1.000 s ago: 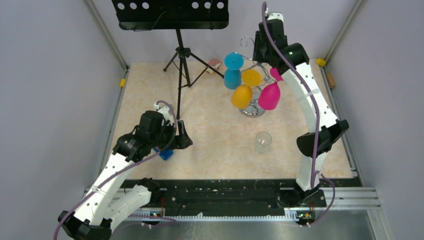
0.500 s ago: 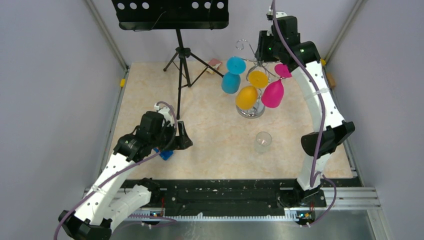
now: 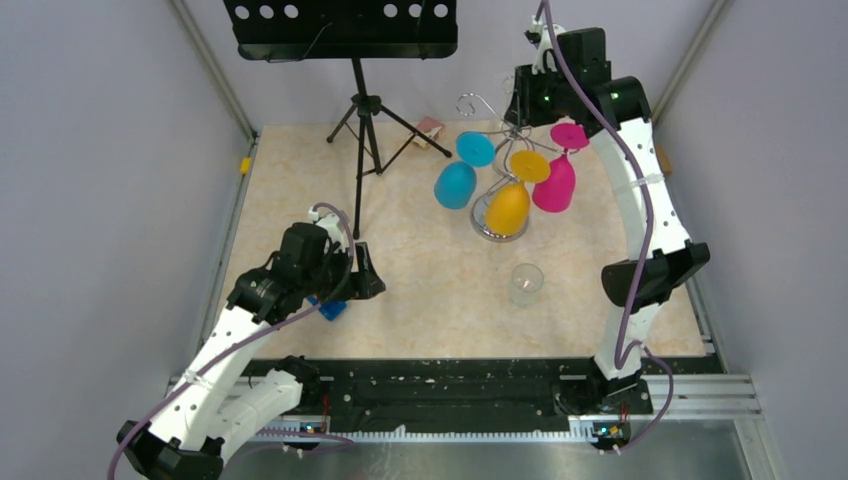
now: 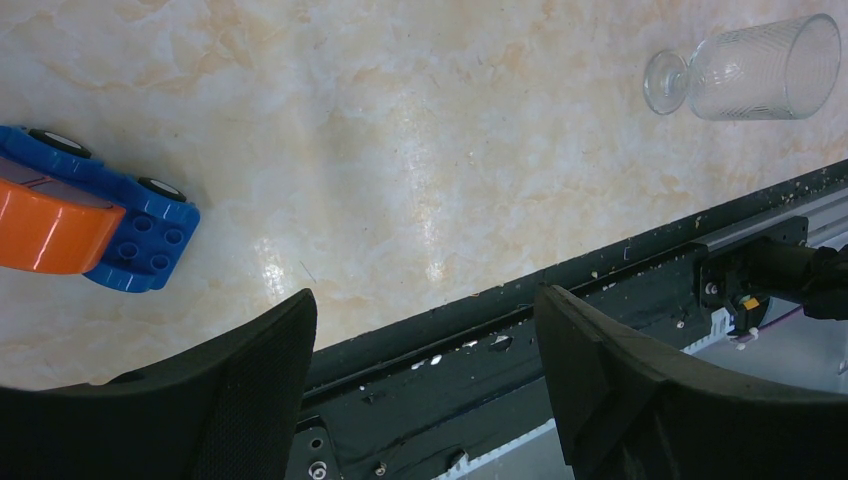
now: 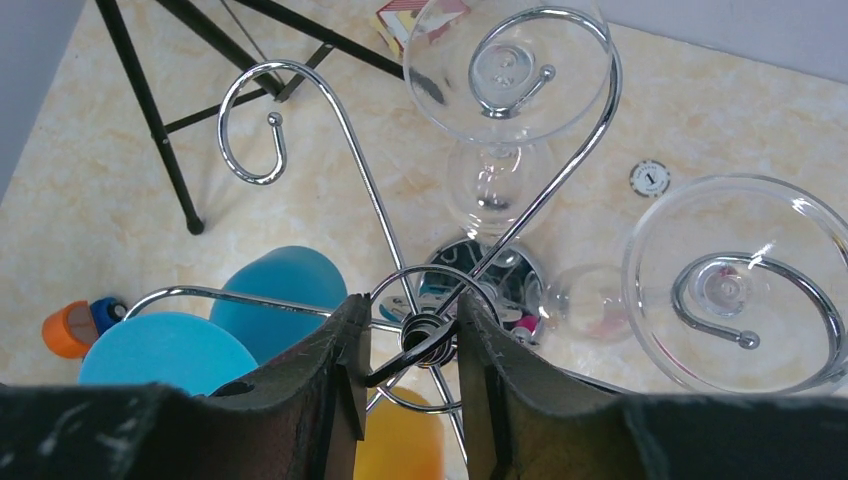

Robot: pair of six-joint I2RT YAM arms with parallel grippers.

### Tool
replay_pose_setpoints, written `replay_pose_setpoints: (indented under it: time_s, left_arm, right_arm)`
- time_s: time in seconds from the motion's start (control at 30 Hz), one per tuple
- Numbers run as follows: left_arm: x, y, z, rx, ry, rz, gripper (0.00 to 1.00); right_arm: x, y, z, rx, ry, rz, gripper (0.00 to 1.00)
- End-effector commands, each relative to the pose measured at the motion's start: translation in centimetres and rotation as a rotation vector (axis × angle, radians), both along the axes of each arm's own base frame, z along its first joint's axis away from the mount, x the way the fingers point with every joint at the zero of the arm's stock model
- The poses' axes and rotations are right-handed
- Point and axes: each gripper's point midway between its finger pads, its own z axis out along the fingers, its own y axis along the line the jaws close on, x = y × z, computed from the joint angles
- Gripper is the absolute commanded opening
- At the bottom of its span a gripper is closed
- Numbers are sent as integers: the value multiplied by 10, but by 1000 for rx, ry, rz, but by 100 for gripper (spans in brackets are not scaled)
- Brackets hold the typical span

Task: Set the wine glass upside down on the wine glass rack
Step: Adjust the wine rack at the center of the board.

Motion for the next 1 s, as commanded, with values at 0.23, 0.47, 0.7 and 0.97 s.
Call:
replay_pose_setpoints:
  time_s: [0.23,0.47,0.7,0.97]
  left_arm:
    - [7,-4,6,-21,-24,4,82]
    - [8,-4,8,-24,-26,7,82]
    - [8,-5,9,-29,-27,9,82]
    - [7,-5,9,-34,-25,8,82]
  right_arm:
    - [-13,27,12,15,-51,264,0]
    - [-7,20,9,-5,-54,210,24]
    - [-4,6,46,79,-154,42,78]
    - [-21,3,96,202,-274,1,84]
